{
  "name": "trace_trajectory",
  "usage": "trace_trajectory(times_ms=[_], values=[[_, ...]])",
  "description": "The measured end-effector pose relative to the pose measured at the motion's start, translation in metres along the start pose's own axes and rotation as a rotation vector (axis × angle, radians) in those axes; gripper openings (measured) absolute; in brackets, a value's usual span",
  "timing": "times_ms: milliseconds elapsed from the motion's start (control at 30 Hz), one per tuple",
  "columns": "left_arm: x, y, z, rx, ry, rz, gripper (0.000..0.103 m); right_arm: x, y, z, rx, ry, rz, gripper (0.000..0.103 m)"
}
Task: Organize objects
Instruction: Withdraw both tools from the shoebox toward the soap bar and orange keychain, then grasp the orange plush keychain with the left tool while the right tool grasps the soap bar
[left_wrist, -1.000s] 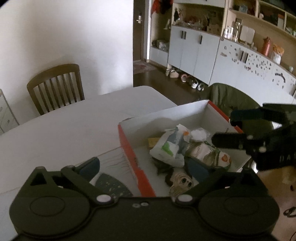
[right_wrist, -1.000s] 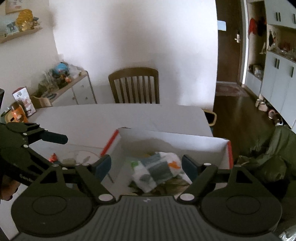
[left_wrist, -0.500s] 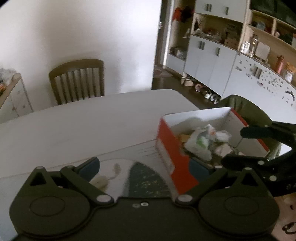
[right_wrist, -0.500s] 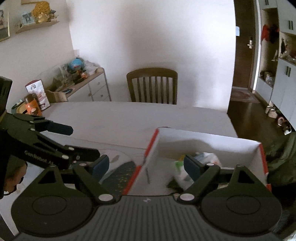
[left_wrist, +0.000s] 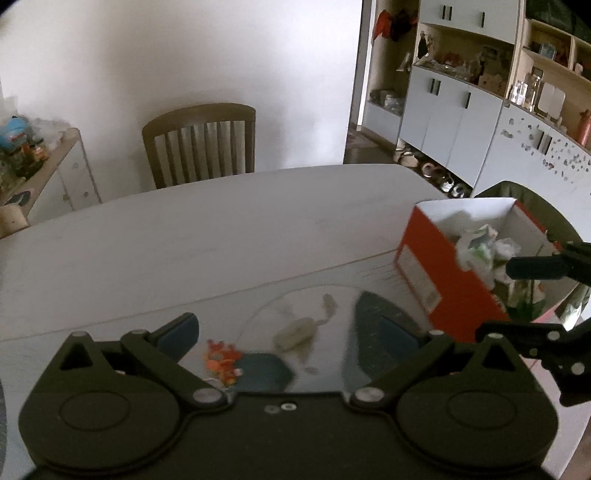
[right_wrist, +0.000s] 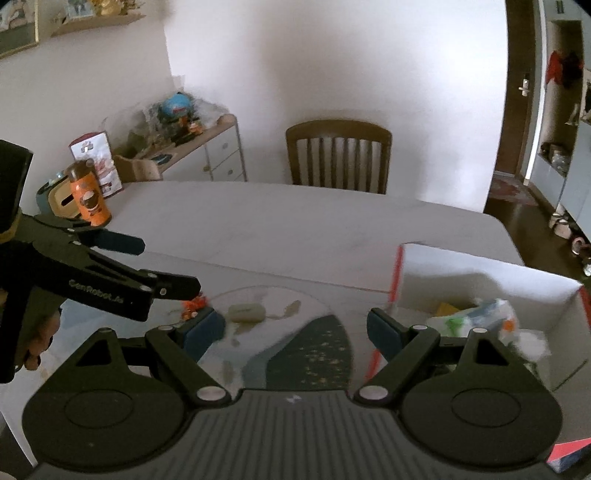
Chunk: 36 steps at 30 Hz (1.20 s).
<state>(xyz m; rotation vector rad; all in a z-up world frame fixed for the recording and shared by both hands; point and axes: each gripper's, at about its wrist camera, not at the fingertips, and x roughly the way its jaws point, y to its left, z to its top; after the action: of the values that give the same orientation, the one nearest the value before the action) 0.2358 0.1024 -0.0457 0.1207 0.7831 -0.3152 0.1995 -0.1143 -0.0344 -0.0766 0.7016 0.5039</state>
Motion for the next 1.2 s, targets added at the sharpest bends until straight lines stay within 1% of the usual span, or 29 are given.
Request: trace_trajectory(times_ms=[100,267,467,567,800,933,1067,1167,1200], values=[[0.003,0.017,-0.005,-0.007,-0.004,0.014,0.102,0.010,0.013,-0.001,-0.004,0.010,0.008,0.088],[0.015,0.042,-0.016,-0.013,0.012,0.022,0.102,0.030,0.032,-0.003,-0.021,0.034,0.026,0.088],[0.037,0.056,-0.030,0.017,0.042,-0.007,0.102,0.059,0.050,-0.006,-0.060,0.076,0.037,0.088],[0.050,0.060,-0.040,0.040,0.058,-0.010,0.102,0.076,0.054,-0.006,-0.080,0.097,0.014,0.088],[0.079,0.065,-0.053,0.049,0.084,-0.015,0.102,0.118,0.050,0.000,-0.033,0.152,-0.022,0.088],[0.091,0.066,-0.056,0.059,0.081,-0.015,0.099,0.144,0.048,0.002,-0.004,0.181,-0.043,0.088],[0.104,0.065,-0.058,0.071,0.093,-0.014,0.093,0.168,0.047,0.001,0.022,0.210,-0.052,0.088],[0.110,0.066,-0.059,0.075,0.091,-0.019,0.087,0.180,0.048,-0.001,0.020,0.229,-0.053,0.088],[0.111,0.065,-0.060,0.076,0.090,-0.017,0.086,0.184,0.049,-0.001,0.019,0.235,-0.054,0.088]])
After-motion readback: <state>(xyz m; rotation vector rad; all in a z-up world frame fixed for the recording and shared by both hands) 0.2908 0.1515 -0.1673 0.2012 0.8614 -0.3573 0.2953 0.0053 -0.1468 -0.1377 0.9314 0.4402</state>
